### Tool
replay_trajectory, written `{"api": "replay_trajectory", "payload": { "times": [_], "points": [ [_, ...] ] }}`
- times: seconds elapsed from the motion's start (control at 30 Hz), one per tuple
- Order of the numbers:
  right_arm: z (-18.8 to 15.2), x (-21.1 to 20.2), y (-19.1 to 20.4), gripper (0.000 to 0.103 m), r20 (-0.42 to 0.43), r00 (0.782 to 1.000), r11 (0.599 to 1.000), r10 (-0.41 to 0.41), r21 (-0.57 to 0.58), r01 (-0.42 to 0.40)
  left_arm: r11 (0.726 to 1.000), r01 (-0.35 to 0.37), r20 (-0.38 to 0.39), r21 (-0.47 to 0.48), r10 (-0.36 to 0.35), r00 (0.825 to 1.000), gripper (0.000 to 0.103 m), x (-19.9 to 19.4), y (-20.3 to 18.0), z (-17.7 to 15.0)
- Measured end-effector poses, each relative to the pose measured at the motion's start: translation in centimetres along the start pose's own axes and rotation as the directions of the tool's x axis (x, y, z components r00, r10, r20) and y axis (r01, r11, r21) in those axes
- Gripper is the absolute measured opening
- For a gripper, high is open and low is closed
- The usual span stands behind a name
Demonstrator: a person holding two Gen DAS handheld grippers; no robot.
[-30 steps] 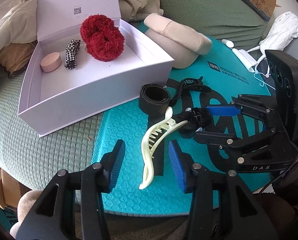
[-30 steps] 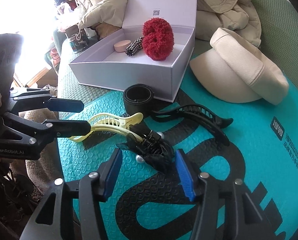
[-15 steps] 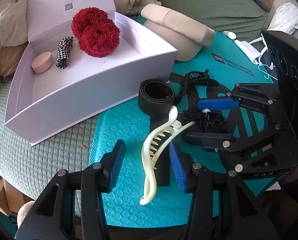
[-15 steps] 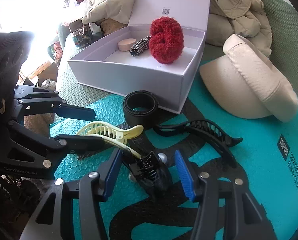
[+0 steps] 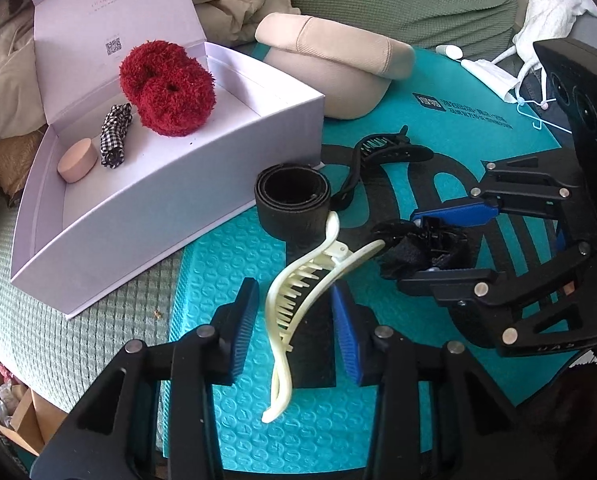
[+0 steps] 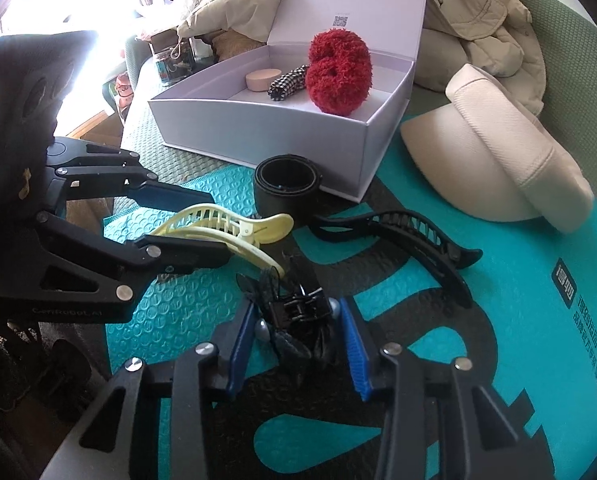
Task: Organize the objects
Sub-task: 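Lift both claw clips and carry them over the white box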
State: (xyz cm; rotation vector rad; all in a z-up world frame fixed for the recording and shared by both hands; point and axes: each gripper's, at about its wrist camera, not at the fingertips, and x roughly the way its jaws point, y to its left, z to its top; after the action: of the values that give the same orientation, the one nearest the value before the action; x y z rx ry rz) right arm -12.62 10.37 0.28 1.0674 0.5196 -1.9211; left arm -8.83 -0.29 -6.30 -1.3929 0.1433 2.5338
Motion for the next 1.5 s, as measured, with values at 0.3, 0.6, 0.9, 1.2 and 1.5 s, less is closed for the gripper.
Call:
{"api": "replay_trajectory", "payload": {
  "times": [0.3, 0.6, 0.9, 1.2, 1.5],
  "points": [
    [-0.6, -0.5, -0.3, 0.042, -0.013, 1.0, 1.0, -0.002, 0.031, 0.002, 1.0, 0.004, 0.008, 0.006, -0.004, 1.0, 0.025, -0.2, -0.4, -0.2],
    [-0.9, -1.6, -1.6, 0.042, -0.017, 0.998, 0.992, -0.054, 0.112, 0.055, 0.998, 0.055, 0.002, -0.032, -0.055, 0.998, 0.021, -0.9, -0.4, -0.6],
    [-0.2, -2.4, -1.3, 0.042, 0.0, 0.999, 0.992, -0.042, 0.123, 0.042, 0.994, 0.075, 0.026, -0.083, -0.073, 0.997, 0.021, -3.0, 0.3, -1.0],
    [1.7, -1.7, 1.4, 0.042, 0.005, 1.0, 0.998, 0.021, 0.065, -0.021, 0.989, 0.014, 0.032, -0.148, -0.009, 0.999, 0.021, -4.9, 2.4, -1.9],
    [4.4, -1.4, 4.5, 0.042, 0.032, 0.997, 0.997, 0.065, -0.031, -0.064, 0.971, -0.041, 0.052, -0.237, 0.055, 0.997, 0.021, -7.5, 5.4, -3.2]
  ]
}}
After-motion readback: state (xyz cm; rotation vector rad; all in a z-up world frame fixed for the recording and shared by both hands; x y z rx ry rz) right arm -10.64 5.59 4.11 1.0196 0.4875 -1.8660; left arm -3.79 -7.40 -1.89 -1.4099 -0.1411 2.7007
